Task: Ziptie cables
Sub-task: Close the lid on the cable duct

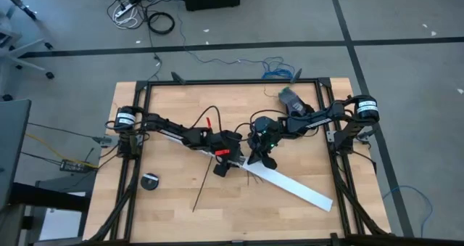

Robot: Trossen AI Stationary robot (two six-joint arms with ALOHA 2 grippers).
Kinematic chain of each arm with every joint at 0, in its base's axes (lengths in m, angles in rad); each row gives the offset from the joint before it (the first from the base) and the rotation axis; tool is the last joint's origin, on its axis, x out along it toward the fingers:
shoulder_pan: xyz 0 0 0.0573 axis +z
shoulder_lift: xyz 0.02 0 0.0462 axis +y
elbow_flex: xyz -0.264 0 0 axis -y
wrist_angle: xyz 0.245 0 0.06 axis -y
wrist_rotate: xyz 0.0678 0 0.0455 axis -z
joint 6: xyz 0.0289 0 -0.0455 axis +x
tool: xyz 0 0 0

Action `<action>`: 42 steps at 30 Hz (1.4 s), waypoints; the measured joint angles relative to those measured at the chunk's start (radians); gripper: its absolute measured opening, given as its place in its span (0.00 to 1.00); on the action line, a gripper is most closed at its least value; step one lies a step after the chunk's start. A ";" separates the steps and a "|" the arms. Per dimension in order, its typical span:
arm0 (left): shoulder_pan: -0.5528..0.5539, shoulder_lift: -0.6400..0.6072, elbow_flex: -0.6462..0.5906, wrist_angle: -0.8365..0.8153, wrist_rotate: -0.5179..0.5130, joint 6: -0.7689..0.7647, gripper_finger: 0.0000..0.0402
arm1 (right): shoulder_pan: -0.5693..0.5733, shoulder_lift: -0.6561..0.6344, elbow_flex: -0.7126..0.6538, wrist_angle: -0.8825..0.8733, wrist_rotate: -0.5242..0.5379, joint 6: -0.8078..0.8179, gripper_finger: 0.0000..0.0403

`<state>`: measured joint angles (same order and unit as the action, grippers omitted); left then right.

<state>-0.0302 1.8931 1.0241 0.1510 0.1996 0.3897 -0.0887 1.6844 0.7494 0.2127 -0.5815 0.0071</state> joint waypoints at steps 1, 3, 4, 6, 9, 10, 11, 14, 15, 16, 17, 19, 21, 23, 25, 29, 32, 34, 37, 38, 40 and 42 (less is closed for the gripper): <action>-0.002 0.000 0.000 0.003 0.000 0.000 0.56 | 0.000 0.000 0.000 0.000 -0.002 0.000 0.00; -0.005 0.000 0.000 0.011 0.000 0.000 0.56 | 0.000 0.000 0.000 0.000 -0.005 0.001 0.00; -0.006 0.000 0.000 0.015 0.001 0.000 0.56 | 0.000 0.000 0.000 0.000 -0.006 0.004 0.00; -0.009 0.000 0.000 0.017 0.001 0.000 0.56 | 0.000 0.000 0.000 0.001 -0.006 0.012 0.00; -0.010 0.000 0.000 0.022 0.001 0.000 0.56 | 0.000 0.000 0.000 0.004 -0.002 0.016 0.00; -0.010 0.000 0.000 0.024 0.001 0.000 0.56 | 0.000 0.000 0.001 0.004 -0.001 0.016 0.00; -0.010 -0.001 0.000 0.026 0.001 -0.003 0.56 | 0.000 0.000 0.001 0.004 0.000 0.018 0.00; -0.011 -0.001 0.000 0.035 -0.001 -0.013 0.56 | 0.000 0.000 0.001 0.006 0.001 0.026 0.00; -0.011 -0.001 0.000 0.038 -0.004 -0.014 0.56 | 0.000 0.000 0.001 0.006 0.001 0.027 0.00; -0.011 -0.001 0.000 0.040 -0.004 -0.016 0.56 | 0.000 0.000 0.001 0.005 0.002 0.027 0.00; -0.011 -0.002 0.000 0.040 -0.004 -0.017 0.56 | 0.000 0.000 0.001 0.005 0.003 0.027 0.00; -0.011 -0.002 0.000 0.040 -0.006 -0.017 0.56 | 0.000 0.000 0.001 0.008 0.003 0.028 0.00; -0.011 -0.002 0.000 0.040 -0.007 -0.016 0.56 | 0.000 0.000 0.001 0.018 0.003 0.036 0.00; -0.011 -0.002 0.000 0.041 -0.007 -0.016 0.56 | 0.000 0.000 0.001 0.024 0.005 0.038 0.00; -0.011 -0.002 0.000 0.044 -0.008 -0.016 0.56 | 0.000 0.000 0.001 0.026 0.005 0.038 0.00; -0.012 -0.002 0.000 0.059 0.004 -0.016 0.56 | 0.000 -0.001 0.001 0.026 0.001 0.037 0.00; -0.012 -0.002 0.000 0.065 0.005 -0.016 0.56 | 0.000 -0.002 0.001 0.026 0.001 0.042 0.00; -0.012 -0.002 0.000 0.066 -0.008 -0.017 0.56 | 0.000 -0.002 0.001 0.026 0.002 0.042 0.00; -0.013 -0.002 0.000 0.063 -0.032 -0.024 0.56 | -0.001 -0.002 0.001 0.023 0.006 0.042 0.00; -0.013 -0.002 0.000 0.062 -0.032 -0.024 0.56 | -0.001 -0.002 0.001 0.022 0.006 0.042 0.00; -0.013 -0.002 0.000 0.060 -0.034 -0.023 0.57 | -0.001 -0.002 0.001 0.018 0.008 0.043 0.00; -0.014 -0.002 0.000 0.054 -0.036 -0.023 0.58 | -0.001 -0.002 0.001 0.017 0.010 0.045 0.00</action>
<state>-0.0446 1.8912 1.0237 0.2055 0.1641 0.3666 -0.0898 1.6829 0.7506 0.2295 -0.5716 0.0519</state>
